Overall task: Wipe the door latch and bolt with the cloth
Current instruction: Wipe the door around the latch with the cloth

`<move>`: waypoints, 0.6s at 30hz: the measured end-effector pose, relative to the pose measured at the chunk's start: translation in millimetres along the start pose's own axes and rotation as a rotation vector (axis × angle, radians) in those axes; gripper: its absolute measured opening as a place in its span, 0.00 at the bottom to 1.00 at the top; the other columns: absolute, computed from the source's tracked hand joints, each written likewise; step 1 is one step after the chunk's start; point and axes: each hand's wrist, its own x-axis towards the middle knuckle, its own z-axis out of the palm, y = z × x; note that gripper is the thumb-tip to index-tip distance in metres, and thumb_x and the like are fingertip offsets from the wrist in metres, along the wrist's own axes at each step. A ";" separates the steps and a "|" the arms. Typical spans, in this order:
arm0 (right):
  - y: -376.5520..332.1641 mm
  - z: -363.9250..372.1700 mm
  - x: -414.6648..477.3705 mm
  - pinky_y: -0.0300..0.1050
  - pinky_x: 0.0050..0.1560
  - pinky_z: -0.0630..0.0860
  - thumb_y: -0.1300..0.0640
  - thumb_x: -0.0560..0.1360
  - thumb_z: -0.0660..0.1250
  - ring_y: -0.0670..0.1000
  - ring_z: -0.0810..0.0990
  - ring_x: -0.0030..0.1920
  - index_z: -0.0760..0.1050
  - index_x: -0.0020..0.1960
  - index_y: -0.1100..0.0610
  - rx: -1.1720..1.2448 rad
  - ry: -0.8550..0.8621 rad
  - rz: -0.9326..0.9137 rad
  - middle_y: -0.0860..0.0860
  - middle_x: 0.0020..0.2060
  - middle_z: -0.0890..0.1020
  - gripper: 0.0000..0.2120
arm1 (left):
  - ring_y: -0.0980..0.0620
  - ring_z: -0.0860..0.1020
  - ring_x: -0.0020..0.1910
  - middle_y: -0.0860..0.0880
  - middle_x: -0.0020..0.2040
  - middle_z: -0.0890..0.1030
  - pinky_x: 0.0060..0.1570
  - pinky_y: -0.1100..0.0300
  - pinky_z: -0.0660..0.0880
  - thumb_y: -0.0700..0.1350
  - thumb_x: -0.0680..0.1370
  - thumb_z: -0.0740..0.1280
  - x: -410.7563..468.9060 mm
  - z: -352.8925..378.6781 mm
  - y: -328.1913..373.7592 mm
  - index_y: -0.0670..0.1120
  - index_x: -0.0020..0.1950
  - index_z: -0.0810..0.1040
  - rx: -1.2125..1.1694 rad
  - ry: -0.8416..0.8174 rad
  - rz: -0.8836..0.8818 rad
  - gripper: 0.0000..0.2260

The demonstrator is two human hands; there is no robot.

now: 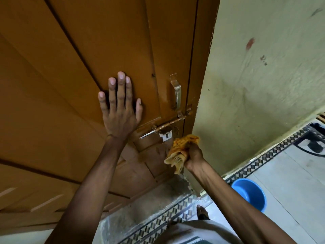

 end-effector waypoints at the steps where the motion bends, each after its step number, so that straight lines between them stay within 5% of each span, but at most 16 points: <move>1: -3.2 7.9 -6.3 0.57 0.49 0.81 0.53 0.81 0.57 0.61 0.82 0.48 0.75 0.64 0.66 0.012 -0.037 0.007 0.63 0.60 0.80 0.21 | 0.48 0.41 0.80 0.44 0.76 0.67 0.78 0.48 0.38 0.56 0.82 0.58 0.2 -0.2 -0.1 0.43 0.81 0.50 0.001 -0.003 -0.003 0.33; 5: -13.0 55.8 -39.4 0.57 0.48 0.78 0.51 0.83 0.53 0.59 0.80 0.45 0.76 0.54 0.61 0.079 -0.169 0.078 0.62 0.52 0.81 0.17 | 0.48 0.41 0.80 0.44 0.76 0.67 0.77 0.48 0.39 0.56 0.82 0.58 -0.8 -1.9 -0.1 0.43 0.81 0.49 -0.002 -0.010 0.000 0.33; 8: -14.8 82.0 -39.4 0.59 0.52 0.76 0.53 0.83 0.54 0.60 0.80 0.46 0.77 0.57 0.56 0.161 -0.161 0.071 0.60 0.49 0.81 0.14 | 0.48 0.42 0.80 0.44 0.76 0.68 0.77 0.48 0.39 0.56 0.82 0.59 -1.4 -2.4 0.2 0.43 0.81 0.50 -0.010 -0.007 0.002 0.33; 12: -4.9 76.1 -19.6 0.59 0.69 0.69 0.50 0.63 0.71 0.61 0.76 0.59 0.83 0.41 0.45 -0.121 -0.401 0.003 0.54 0.49 0.78 0.07 | 0.48 0.42 0.80 0.44 0.76 0.68 0.78 0.48 0.39 0.56 0.82 0.59 -1.3 -0.4 0.0 0.43 0.81 0.51 -0.014 0.003 -0.007 0.33; 15: 17.4 71.9 36.3 0.60 0.62 0.75 0.53 0.76 0.60 0.60 0.81 0.55 0.79 0.54 0.54 -0.001 -0.222 0.063 0.59 0.59 0.80 0.12 | 0.48 0.43 0.80 0.44 0.76 0.67 0.77 0.48 0.40 0.56 0.82 0.60 -2.4 1.4 0.5 0.43 0.81 0.51 -0.008 0.016 0.004 0.33; 18: 33.0 80.6 77.6 0.69 0.58 0.75 0.52 0.75 0.58 0.64 0.81 0.58 0.78 0.63 0.55 0.102 -0.143 -0.003 0.60 0.61 0.81 0.19 | 0.47 0.42 0.80 0.44 0.77 0.62 0.77 0.47 0.39 0.57 0.81 0.59 -1.9 2.7 -0.2 0.43 0.81 0.50 0.001 0.019 0.014 0.34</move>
